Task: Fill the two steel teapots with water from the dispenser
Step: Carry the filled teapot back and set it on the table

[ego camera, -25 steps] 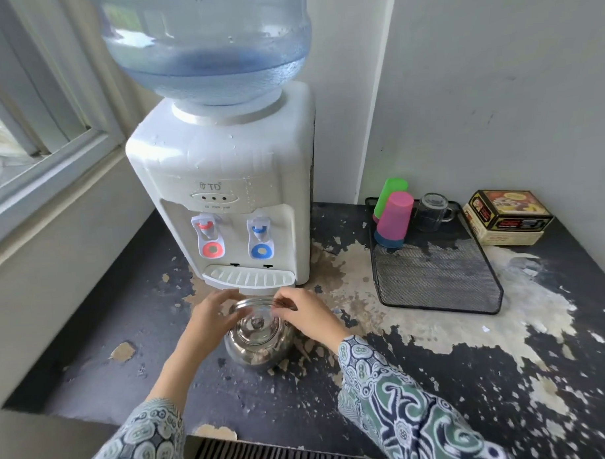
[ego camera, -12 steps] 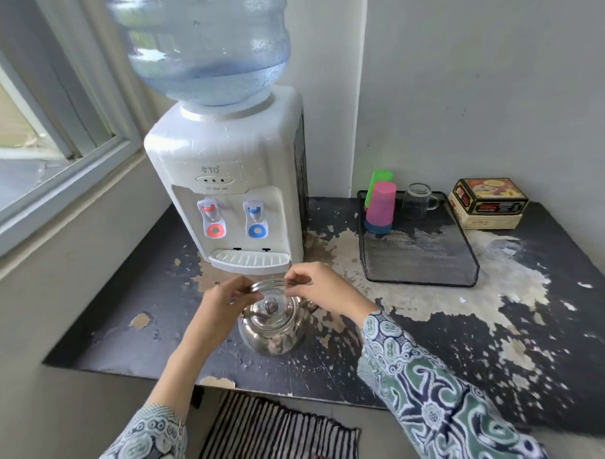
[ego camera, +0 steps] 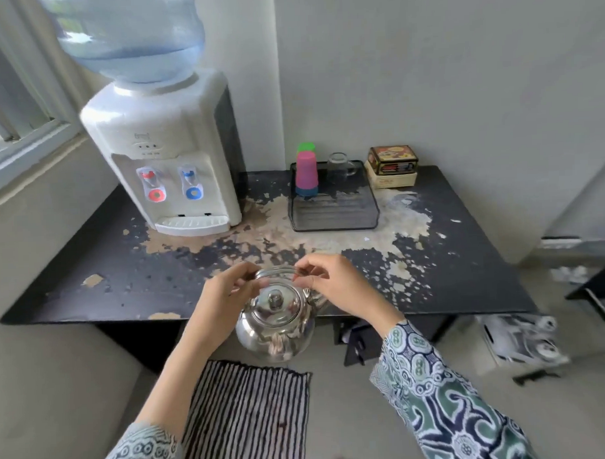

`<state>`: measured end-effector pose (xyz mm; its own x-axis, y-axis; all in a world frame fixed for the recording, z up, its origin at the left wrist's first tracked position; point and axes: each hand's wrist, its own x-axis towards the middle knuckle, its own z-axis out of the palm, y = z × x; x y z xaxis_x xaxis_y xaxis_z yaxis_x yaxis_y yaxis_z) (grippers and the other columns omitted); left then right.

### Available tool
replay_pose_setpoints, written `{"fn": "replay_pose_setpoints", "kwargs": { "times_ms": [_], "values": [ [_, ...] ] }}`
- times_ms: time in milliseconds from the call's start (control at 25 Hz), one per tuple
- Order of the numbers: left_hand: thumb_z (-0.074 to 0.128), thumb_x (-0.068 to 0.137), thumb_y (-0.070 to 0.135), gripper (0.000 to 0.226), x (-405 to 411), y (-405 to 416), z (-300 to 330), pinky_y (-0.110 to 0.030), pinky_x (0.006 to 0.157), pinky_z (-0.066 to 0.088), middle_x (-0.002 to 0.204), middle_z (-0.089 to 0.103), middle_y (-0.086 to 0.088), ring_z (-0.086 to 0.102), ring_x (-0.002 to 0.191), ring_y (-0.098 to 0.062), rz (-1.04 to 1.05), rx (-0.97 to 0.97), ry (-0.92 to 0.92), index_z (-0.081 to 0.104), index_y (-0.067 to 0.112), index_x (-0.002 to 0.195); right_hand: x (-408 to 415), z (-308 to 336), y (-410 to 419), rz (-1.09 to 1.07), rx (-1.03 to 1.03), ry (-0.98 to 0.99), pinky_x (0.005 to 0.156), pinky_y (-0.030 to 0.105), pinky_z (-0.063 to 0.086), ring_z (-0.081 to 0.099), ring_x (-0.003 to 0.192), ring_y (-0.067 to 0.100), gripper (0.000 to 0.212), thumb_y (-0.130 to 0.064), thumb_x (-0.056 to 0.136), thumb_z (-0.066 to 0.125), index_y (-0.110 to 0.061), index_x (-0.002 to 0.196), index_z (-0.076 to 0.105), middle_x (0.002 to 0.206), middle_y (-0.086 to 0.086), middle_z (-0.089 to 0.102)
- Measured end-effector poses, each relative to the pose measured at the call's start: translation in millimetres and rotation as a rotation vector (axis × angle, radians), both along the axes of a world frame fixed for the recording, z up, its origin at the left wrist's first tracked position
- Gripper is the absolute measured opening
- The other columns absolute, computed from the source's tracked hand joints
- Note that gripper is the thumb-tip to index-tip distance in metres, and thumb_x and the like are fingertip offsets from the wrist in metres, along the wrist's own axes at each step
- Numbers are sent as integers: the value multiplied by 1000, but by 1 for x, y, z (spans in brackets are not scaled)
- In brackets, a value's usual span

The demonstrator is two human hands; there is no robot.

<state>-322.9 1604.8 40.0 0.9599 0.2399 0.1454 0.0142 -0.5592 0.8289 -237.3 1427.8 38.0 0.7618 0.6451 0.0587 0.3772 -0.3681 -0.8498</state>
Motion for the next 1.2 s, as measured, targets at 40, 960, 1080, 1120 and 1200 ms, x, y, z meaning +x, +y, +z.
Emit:
{"fn": "replay_pose_setpoints", "kwargs": {
  "times_ms": [40, 960, 1080, 1120, 1200],
  "values": [
    [63, 83, 15, 19, -5, -18, 3, -6, 60, 40, 66, 64, 13, 52, 62, 3, -29, -23, -9, 58, 31, 73, -8, 2, -19, -19, 7, 5, 80, 29, 49, 61, 85, 15, 9, -20, 85, 64, -14, 91, 66, 84, -9, 63],
    [61, 78, 33, 14, -29, -598, 17, -19, 61, 41, 63, 58, 8, 50, 62, -7, -643, -334, -90, 61, 22, 70, -131, 35, -616, -565, 102, -134, 74, 10, 42, 54, 76, -2, 5, -11, 84, 63, -9, 88, 65, 80, -8, 62],
    [64, 78, 31, 14, -21, -651, 21, -16, 60, 43, 62, 58, 8, 50, 61, -6, -723, -371, -60, 61, 20, 69, -137, 35, -666, -636, 106, -149, 76, 14, 45, 58, 78, 6, 7, -10, 84, 63, -8, 90, 66, 83, -3, 65],
    [65, 78, 31, 16, -18, -668, 22, -15, 60, 43, 61, 57, 8, 50, 60, -6, -745, -377, -54, 61, 18, 70, -137, 34, -683, -658, 104, -157, 79, 19, 47, 61, 80, 10, 8, -12, 84, 63, -9, 90, 66, 85, -1, 67],
    [66, 78, 33, 21, -12, -699, 24, -15, 60, 43, 61, 56, 7, 50, 60, -7, -775, -400, -39, 60, 16, 70, -135, 34, -714, -689, 105, -155, 80, 23, 48, 63, 83, 8, 6, -16, 84, 64, -14, 89, 66, 85, -5, 68]
  ]
}}
